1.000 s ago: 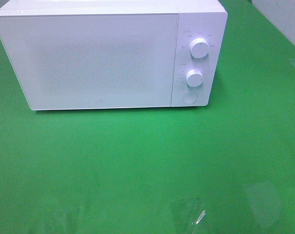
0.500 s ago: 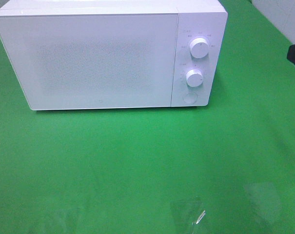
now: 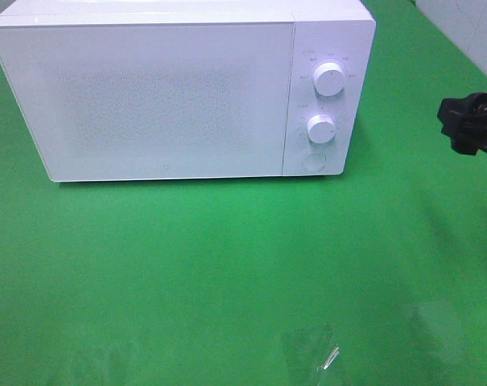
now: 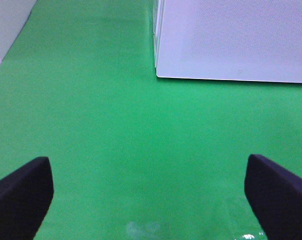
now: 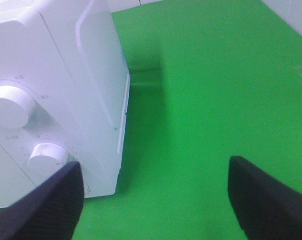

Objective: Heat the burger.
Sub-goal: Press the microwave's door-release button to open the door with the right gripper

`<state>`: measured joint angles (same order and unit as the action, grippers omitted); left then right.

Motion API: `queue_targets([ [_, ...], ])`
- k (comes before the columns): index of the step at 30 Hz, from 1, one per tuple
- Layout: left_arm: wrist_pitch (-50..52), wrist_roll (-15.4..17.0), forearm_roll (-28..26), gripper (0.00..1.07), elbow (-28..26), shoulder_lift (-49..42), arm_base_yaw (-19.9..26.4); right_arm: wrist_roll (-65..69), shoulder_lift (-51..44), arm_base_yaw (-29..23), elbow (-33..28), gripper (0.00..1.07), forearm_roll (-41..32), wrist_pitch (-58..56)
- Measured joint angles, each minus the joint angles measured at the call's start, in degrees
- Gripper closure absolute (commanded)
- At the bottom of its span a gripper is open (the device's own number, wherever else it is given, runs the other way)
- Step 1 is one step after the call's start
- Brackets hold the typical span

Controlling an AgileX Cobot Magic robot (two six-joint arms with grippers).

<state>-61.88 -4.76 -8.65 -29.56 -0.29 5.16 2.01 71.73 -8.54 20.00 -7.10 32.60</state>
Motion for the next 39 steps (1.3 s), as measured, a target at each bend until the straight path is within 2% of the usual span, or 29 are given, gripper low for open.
queue_targets([
  [1, 0.0, 0.0, 0.0, 0.08, 0.0, 0.0, 0.0, 0.0, 2.01, -2.01, -0.52, 0.32, -1.66, 2.52],
  [4, 0.0, 0.0, 0.0, 0.08, 0.0, 0.0, 0.0, 0.0, 3.95, -3.84, -0.8, 0.32, -3.38, 4.47],
  [6, 0.0, 0.0, 0.0, 0.08, 0.0, 0.0, 0.0, 0.0, 6.53, -7.39, -0.92, 0.32, -5.84, 6.93],
  [7, 0.0, 0.0, 0.0, 0.08, 0.0, 0.0, 0.0, 0.0, 6.53, -7.39, -0.92, 0.32, -5.84, 6.93],
  [8, 0.0, 0.0, 0.0, 0.08, 0.0, 0.0, 0.0, 0.0, 8.02, -9.8, -0.92, 0.32, -7.51, 8.77],
  [9, 0.0, 0.0, 0.0, 0.08, 0.0, 0.0, 0.0, 0.0, 8.02, -9.8, -0.92, 0.32, -7.51, 8.77],
  [10, 0.0, 0.0, 0.0, 0.08, 0.0, 0.0, 0.0, 0.06, 9.74, -12.2, -0.92, 0.32, -9.17, 10.54],
  [11, 0.0, 0.0, 0.0, 0.08, 0.0, 0.0, 0.0, 0.06, 9.74, -12.2, -0.92, 0.32, -9.17, 10.54],
  [12, 0.0, 0.0, 0.0, 0.08, 0.0, 0.0, 0.0, 0.34, 11.17, -14.67, -0.92, 0.32, -10.94, 12.32],
  [13, 0.0, 0.0, 0.0, 0.08, 0.0, 0.0, 0.0, 0.34, 11.17, -14.67, -0.92, 0.32, -10.94, 12.32],
  [15, 0.0, 0.0, 0.0, 0.08, 0.0, 0.0, 0.0, 3.9, 13.87, -19.88, -0.92, 0.34, -14.84, 15.18],
  [20, 0.0, 0.0, 0.0, 0.08, 0.0, 0.0, 0.0, 10.54, 15.53, -22.8, -0.92, 0.41, -15.93, 17.07],
  [21, 0.0, 0.0, 0.0, 0.08, 0.0, 0.0, 0.0, 16.84, 16.5, -24.29, -0.92, 0.45, -16.27, 18.28],
  [22, 0.0, 0.0, 0.0, 0.08, 0.0, 0.0, 0.0, 16.84, 16.5, -24.29, -0.92, 0.45, -16.27, 18.28],
  [24, 0.0, 0.0, 0.0, 0.08, 0.0, 0.0, 0.0, 29.91, 18.16, -26.41, -0.92, 0.59, -16.27, 20.17],
  [27, 0.0, 0.0, 0.0, 0.08, 0.0, 0.0, 0.0, 36.73, 19.14, -27.1, -0.92, 0.63, -16.21, 21.03],
  [28, 0.0, 0.0, 0.0, 0.08, 0.0, 0.0, 0.0, 40.74, 19.6, -27.33, -0.92, 0.72, -16.04, 21.43],
  [29, 0.0, 0.0, 0.0, 0.08, 0.0, 0.0, 0.0, 40.74, 19.6, -27.33, -0.92, 0.72, -16.04, 21.43],
  [31, 0.0, 0.0, 0.0, 0.08, 0.0, 0.0, 0.0, 57.64, 21.37, -27.67, -0.86, 0.88, -13.58, 23.15],
  [32, 0.0, 0.0, 0.0, 0.08, 0.0, 0.0, 0.0, 57.64, 21.37, -27.67, -0.86, 0.88, -13.58, 23.15],
  [33, 0.0, 0.0, 0.0, 0.08, 0.0, 0.0, 0.0, 66.69, 22.12, -27.67, -0.86, 0.96, -12.55, 24.41],
  [34, 0.0, 0.0, 0.0, 0.08, 0.0, 0.0, 0.0, 66.69, 22.12, -27.67, -0.86, 0.96, -12.55, 24.41],
  [35, 0.0, 0.0, 0.0, 0.08, 0.0, 0.0, 0.0, 73.45, 23.03, -27.67, -0.86, 1.02, -12.15, 25.5],
  [36, 0.0, 0.0, 0.0, 0.08, 0.0, 0.0, 0.0, 73.45, 23.03, -27.67, -0.86, 1.02, -12.15, 25.5],
  [37, 0.0, 0.0, 0.0, 0.08, 0.0, 0.0, 0.0, 79.3, 23.84, -27.67, -0.86, 1.07, -12.09, 25.9],
  [39, 0.0, 0.0, 0.0, 0.08, 0.0, 0.0, 0.0, 81.47, 24.29, -27.67, -0.8, 1.07, -12.15, 26.01],
])
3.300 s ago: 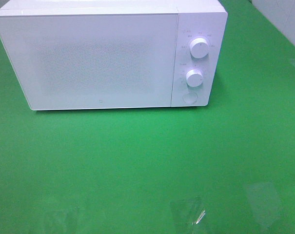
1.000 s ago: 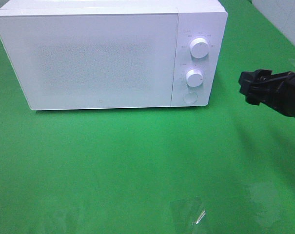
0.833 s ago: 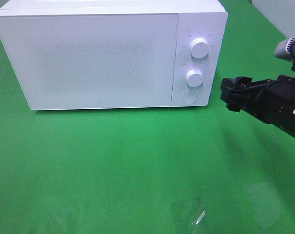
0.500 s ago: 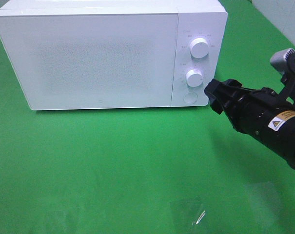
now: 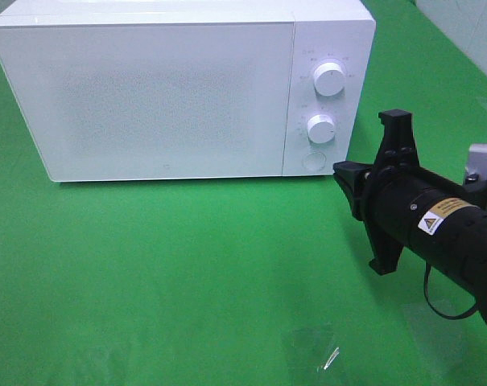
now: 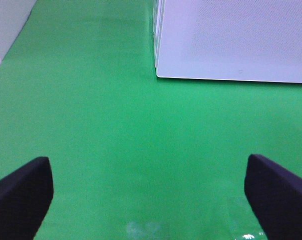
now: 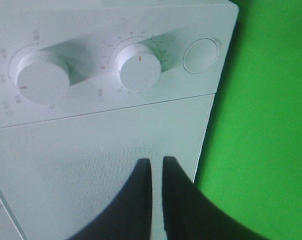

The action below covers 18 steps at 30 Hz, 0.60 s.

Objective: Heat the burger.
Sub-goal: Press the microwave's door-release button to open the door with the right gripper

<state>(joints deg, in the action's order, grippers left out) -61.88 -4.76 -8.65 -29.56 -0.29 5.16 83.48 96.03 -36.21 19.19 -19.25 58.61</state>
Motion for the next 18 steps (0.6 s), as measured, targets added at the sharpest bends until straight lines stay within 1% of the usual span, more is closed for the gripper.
queue_targets([
  [1, 0.0, 0.0, 0.0, 0.08, 0.0, 0.0, 0.0, 0.0, 0.0, 0.0, 0.0, 1.07, 0.0, 0.0],
  [3, 0.0, 0.0, 0.0, 0.08, 0.0, 0.0, 0.0, 4.07, 1.49, 0.0, 0.0, 1.07, -0.29, 0.06],
  [13, 0.0, 0.0, 0.0, 0.08, 0.0, 0.0, 0.0, 4.41, 2.35, 0.0, 0.06, 1.07, -2.92, 2.64],
  [17, 0.0, 0.0, 0.0, 0.08, 0.0, 0.0, 0.0, 3.95, 2.86, 0.0, 1.09, 1.07, -4.64, 2.64],
  [18, 0.0, 0.0, 0.0, 0.08, 0.0, 0.0, 0.0, 3.9, 4.07, 0.0, 2.29, 1.07, -4.98, 2.98],
])
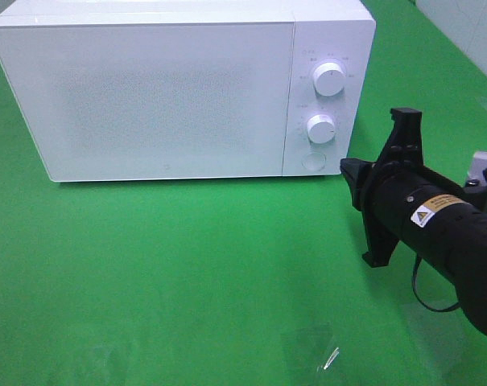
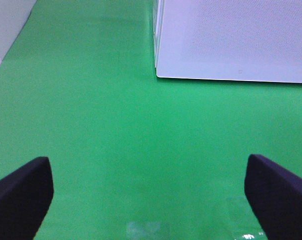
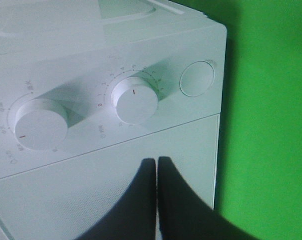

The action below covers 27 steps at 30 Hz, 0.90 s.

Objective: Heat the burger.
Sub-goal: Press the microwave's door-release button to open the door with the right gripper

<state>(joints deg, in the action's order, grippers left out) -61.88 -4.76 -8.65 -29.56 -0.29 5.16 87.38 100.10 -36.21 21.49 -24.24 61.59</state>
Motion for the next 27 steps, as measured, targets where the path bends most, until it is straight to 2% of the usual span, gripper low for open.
queue_targets([
  [6, 0.0, 0.0, 0.0, 0.08, 0.0, 0.0, 0.0, 0.4, 4.7, 0.06, 3.32, 1.07, -0.11, 0.0],
  [19, 0.0, 0.0, 0.0, 0.08, 0.0, 0.0, 0.0, 1.03, 13.81, 5.84, 13.52, 1.07, 2.06, -2.81],
  [27, 0.0, 0.0, 0.0, 0.08, 0.0, 0.0, 0.0, 0.97, 17.25, 5.96, 17.3, 1.07, 2.12, -4.3],
])
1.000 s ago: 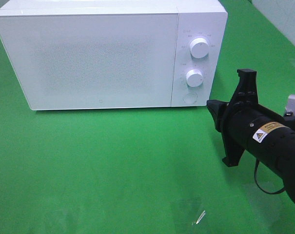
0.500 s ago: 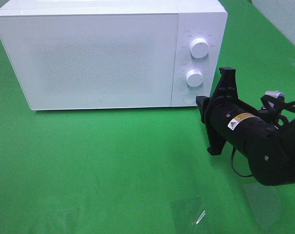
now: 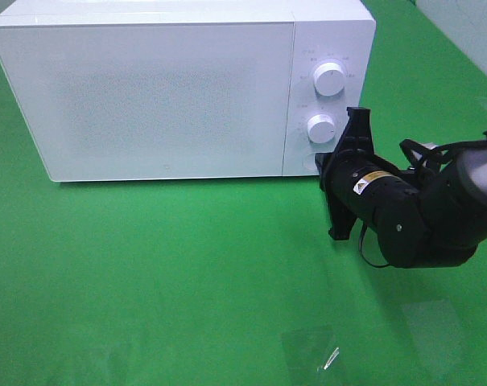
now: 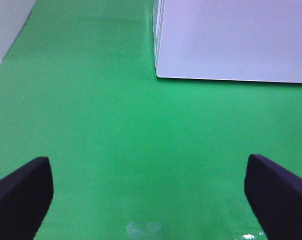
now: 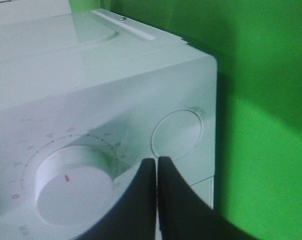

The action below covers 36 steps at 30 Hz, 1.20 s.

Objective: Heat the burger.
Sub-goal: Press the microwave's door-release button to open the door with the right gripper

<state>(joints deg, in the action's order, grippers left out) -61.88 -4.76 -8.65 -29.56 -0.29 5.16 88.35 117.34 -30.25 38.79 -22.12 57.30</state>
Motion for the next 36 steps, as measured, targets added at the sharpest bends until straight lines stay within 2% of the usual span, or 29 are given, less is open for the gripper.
queue_targets([
  [23, 0.0, 0.0, 0.0, 0.08, 0.0, 0.0, 0.0, -8.08, 2.64, 0.0, 4.98, 1.07, -9.11, -1.26],
  [36, 0.0, 0.0, 0.0, 0.08, 0.0, 0.0, 0.0, -7.39, 4.7, 0.0, 5.96, 1.07, -8.08, -2.86],
])
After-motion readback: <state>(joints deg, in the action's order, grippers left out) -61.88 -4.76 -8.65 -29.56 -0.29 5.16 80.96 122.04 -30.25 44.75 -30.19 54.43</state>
